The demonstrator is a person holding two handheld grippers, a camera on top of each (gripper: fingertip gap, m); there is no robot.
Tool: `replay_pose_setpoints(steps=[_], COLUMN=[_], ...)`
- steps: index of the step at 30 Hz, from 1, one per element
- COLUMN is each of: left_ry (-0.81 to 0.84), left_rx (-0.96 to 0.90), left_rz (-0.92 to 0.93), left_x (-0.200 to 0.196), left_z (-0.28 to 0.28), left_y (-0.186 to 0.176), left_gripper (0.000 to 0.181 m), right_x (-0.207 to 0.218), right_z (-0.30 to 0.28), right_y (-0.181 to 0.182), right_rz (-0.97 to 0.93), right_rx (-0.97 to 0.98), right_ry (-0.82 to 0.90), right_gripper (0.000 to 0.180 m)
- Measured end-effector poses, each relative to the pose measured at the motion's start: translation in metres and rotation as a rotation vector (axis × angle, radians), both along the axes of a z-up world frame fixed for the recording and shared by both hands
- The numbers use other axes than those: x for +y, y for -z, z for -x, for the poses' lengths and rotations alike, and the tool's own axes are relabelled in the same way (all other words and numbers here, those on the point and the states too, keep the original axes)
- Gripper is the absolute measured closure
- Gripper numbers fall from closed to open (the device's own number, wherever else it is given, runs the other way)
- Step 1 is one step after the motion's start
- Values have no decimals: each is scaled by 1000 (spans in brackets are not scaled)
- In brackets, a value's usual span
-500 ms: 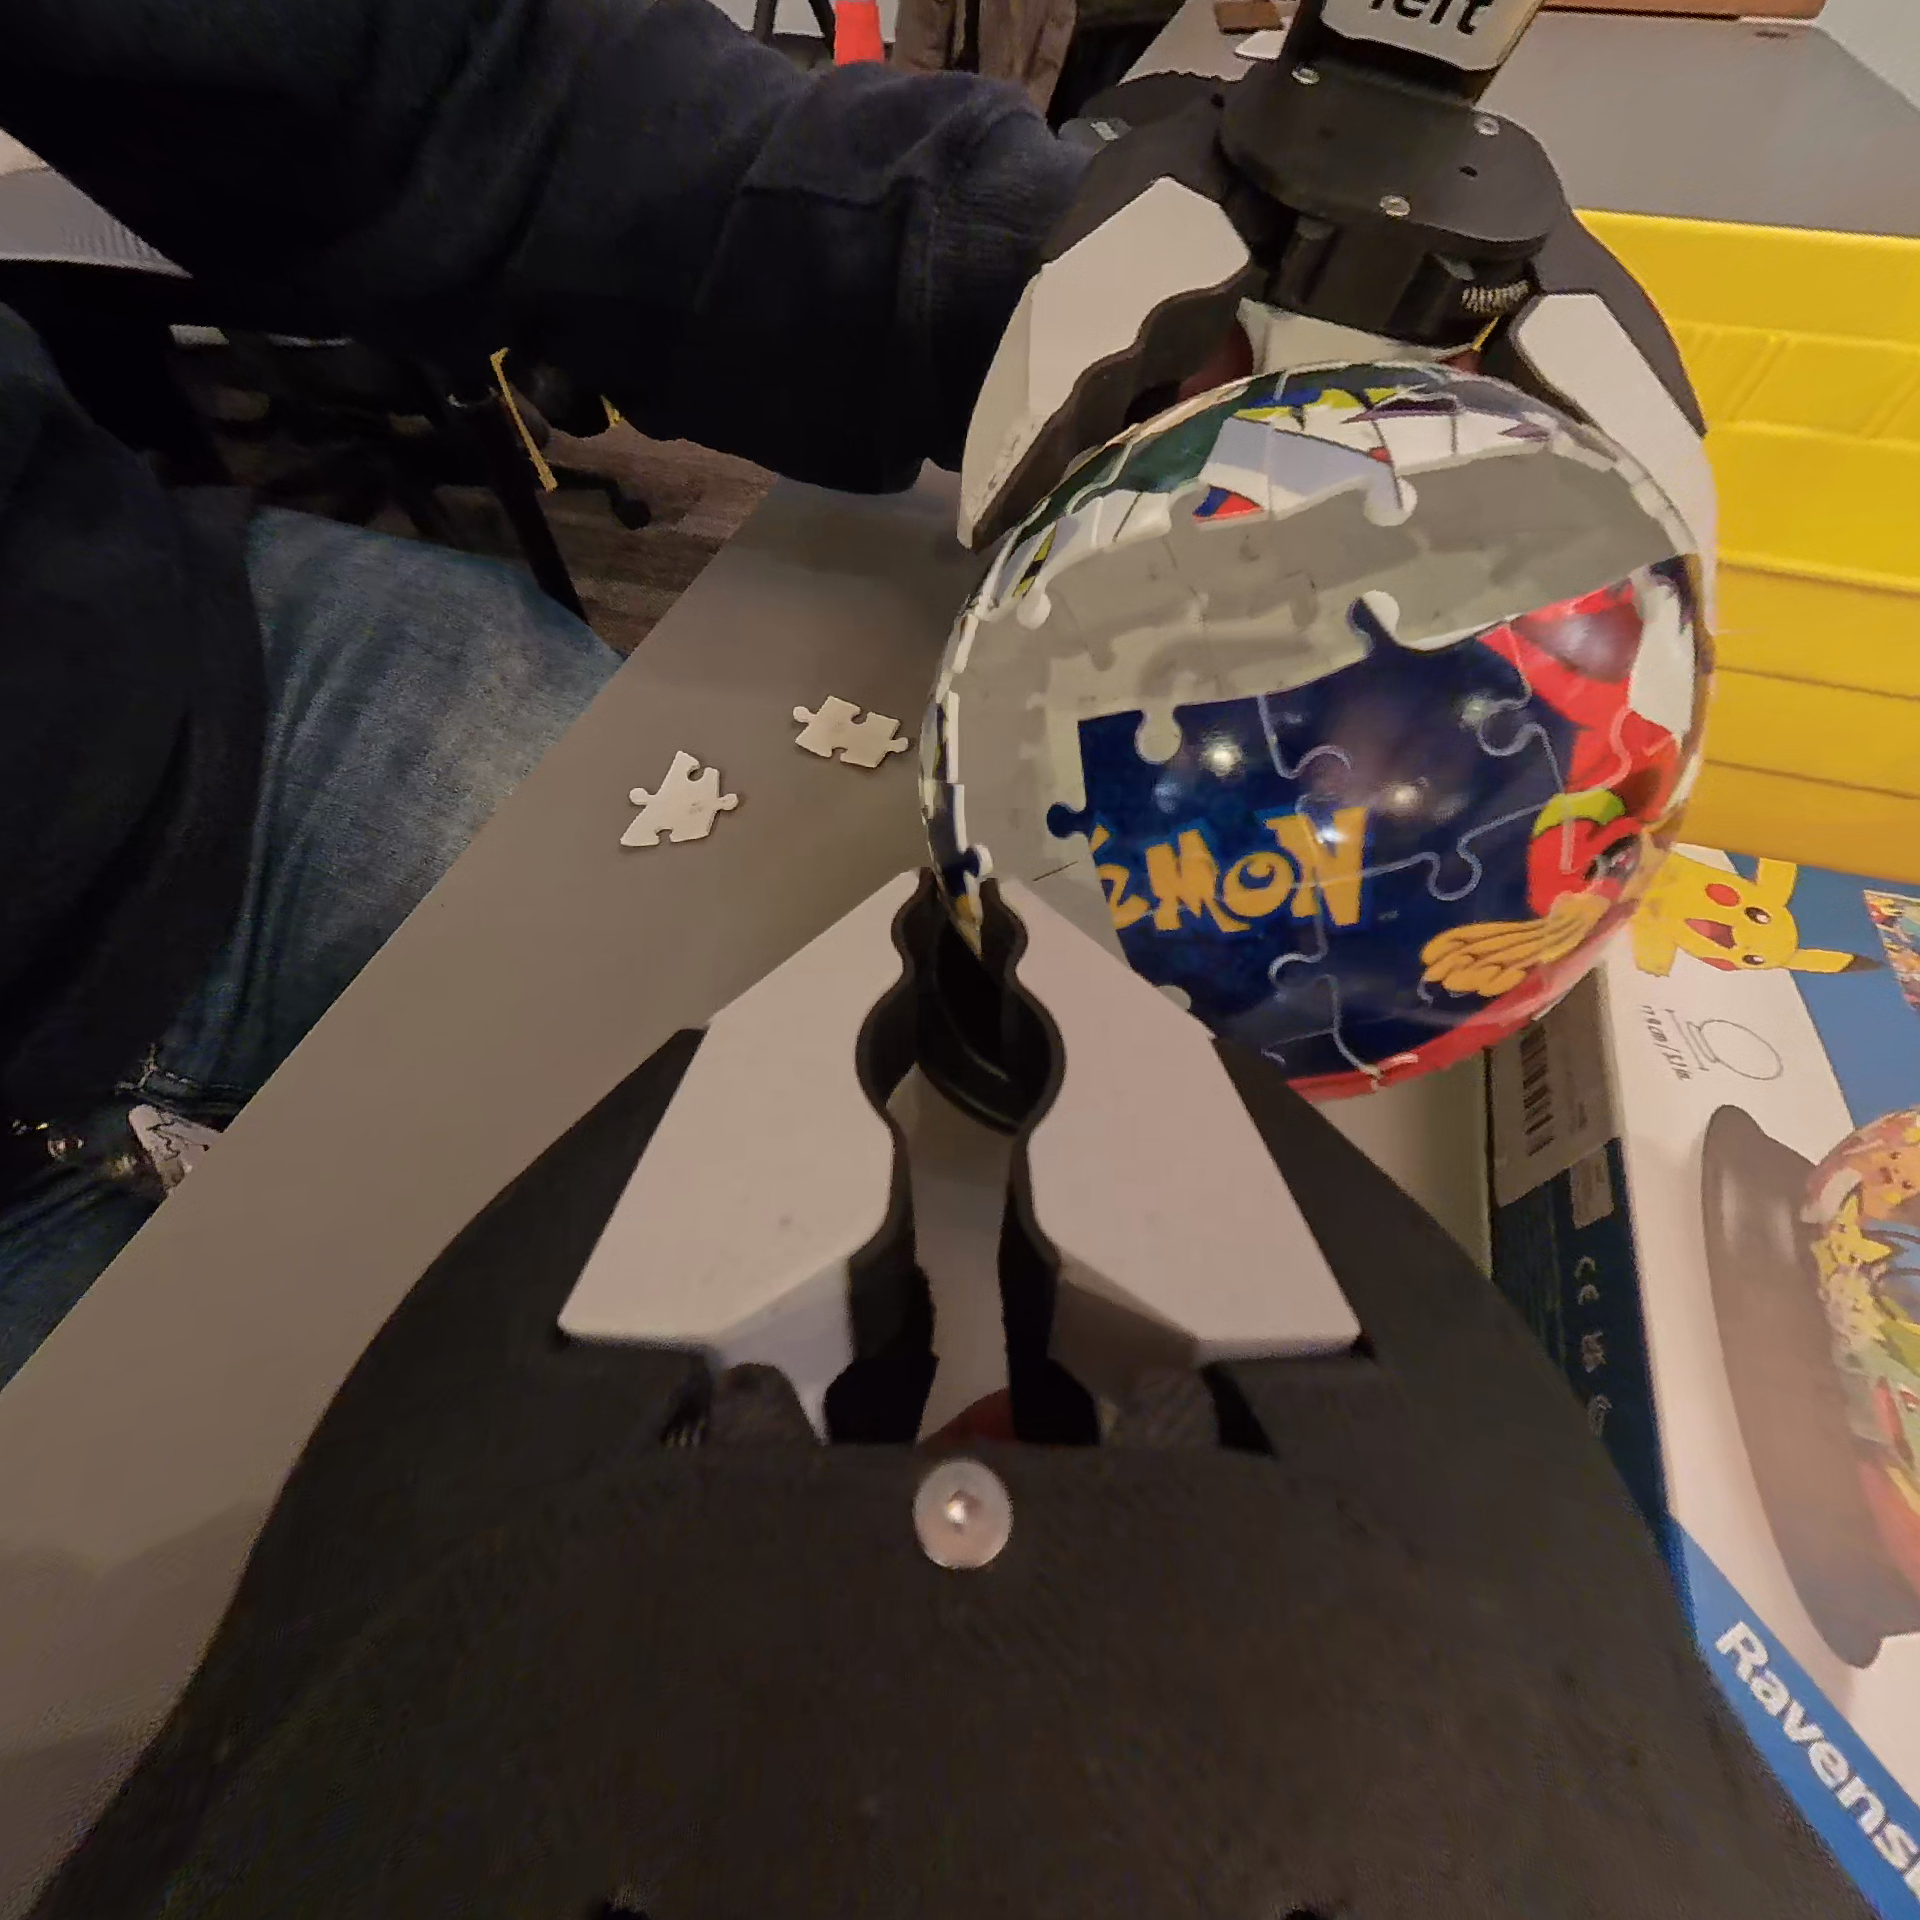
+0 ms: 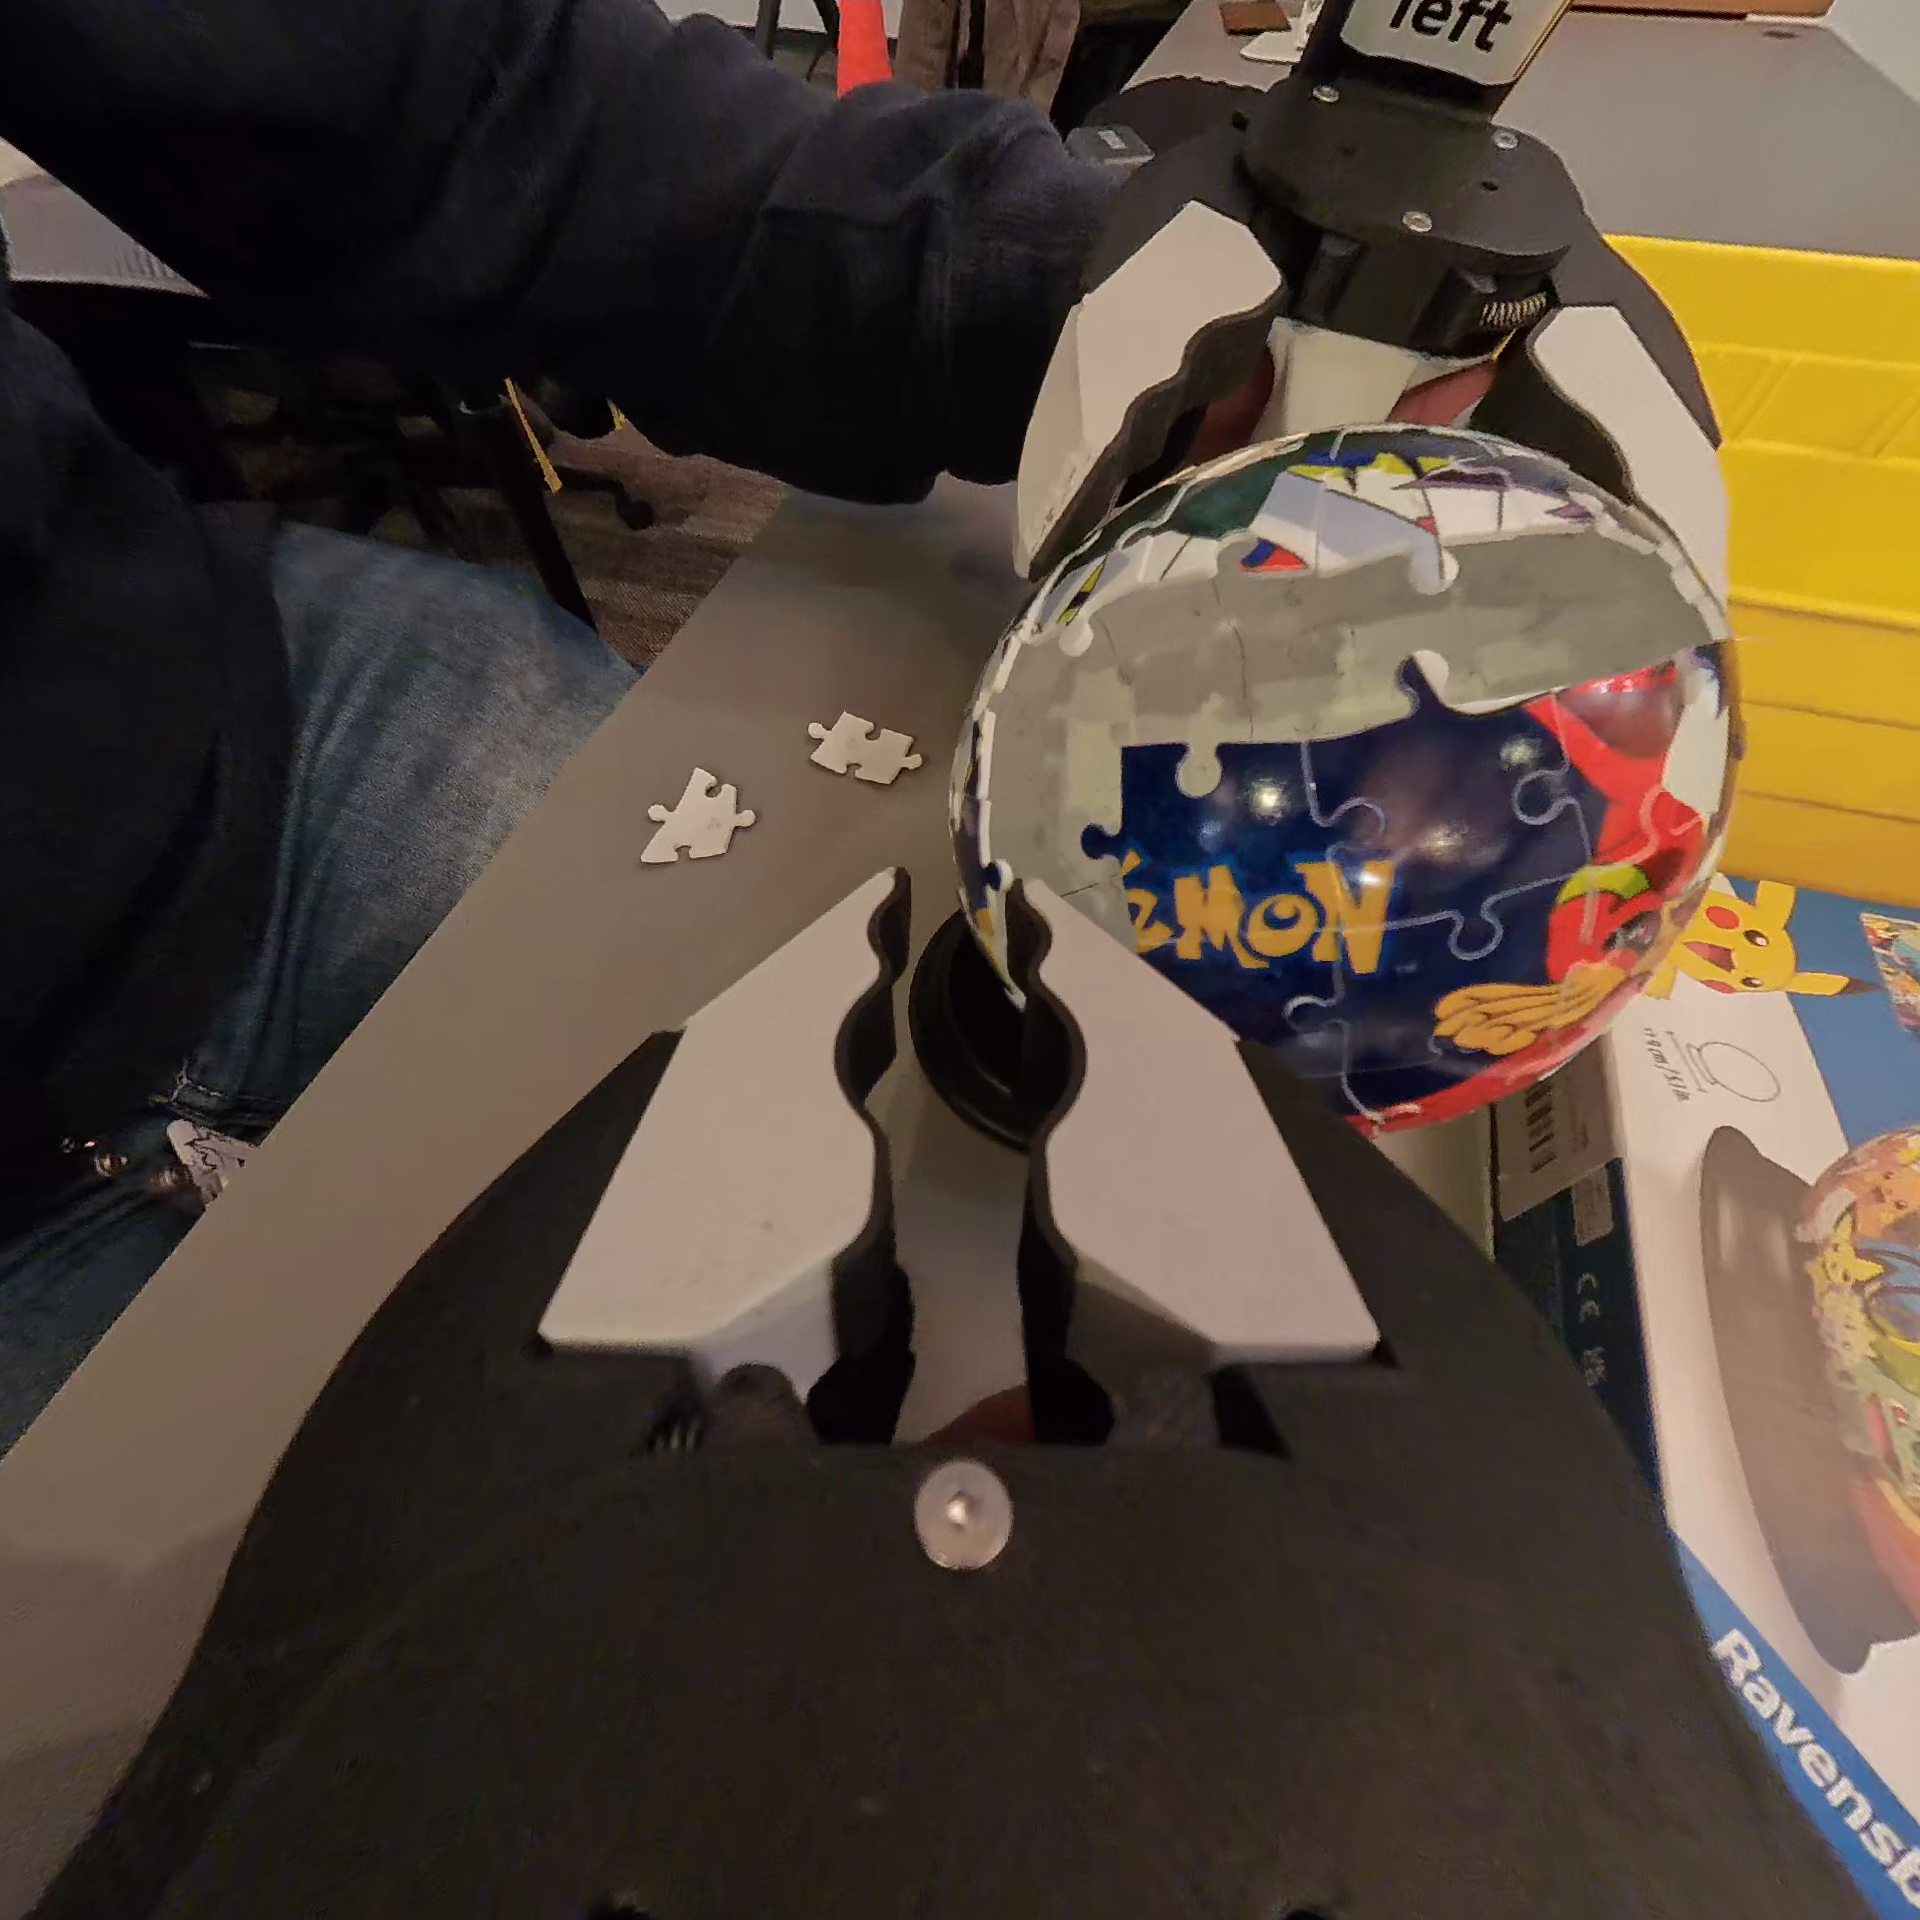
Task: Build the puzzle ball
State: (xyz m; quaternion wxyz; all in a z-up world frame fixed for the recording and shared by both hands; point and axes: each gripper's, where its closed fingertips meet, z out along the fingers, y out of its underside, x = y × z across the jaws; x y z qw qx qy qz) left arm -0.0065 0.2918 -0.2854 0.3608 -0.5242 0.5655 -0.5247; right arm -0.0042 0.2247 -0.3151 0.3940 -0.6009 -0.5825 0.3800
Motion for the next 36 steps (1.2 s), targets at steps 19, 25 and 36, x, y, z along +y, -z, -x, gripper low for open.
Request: replay_pose_setpoints(steps=[19,25,36], left_ry=[-13,-35,-131], left_rx=[0,46,142], left_rz=[-26,-101,-317], left_x=[-3,-10,-15], left_z=[-1,0,-6], left_y=[-4,-5,12], left_gripper=[66,56,56], right_x=[-4,-5,-10], right_z=[8,5,2], right_y=[-8,-13,-20], right_rz=[100,175,169], right_rx=[72,107,96], right_ry=[45,47,114], right_gripper=[178,178,149])
